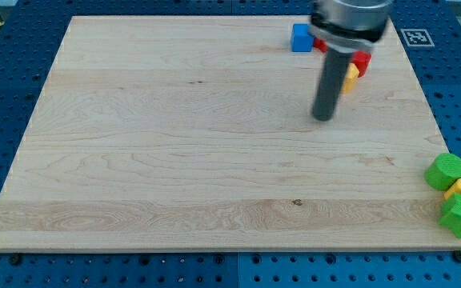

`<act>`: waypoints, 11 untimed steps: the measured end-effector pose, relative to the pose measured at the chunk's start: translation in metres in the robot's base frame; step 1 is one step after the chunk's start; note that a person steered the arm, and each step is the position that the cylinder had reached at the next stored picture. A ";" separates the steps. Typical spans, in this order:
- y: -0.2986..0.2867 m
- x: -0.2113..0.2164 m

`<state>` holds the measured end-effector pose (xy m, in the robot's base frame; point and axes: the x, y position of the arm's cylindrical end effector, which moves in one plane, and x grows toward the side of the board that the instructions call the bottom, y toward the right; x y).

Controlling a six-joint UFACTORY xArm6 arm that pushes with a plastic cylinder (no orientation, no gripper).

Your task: Push the green star to the left a bit

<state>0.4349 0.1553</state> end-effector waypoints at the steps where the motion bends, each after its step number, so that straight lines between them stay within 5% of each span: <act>1: 0.068 0.014; 3: 0.179 0.055; 4: 0.189 0.077; 6: 0.173 0.138; 11: 0.147 0.182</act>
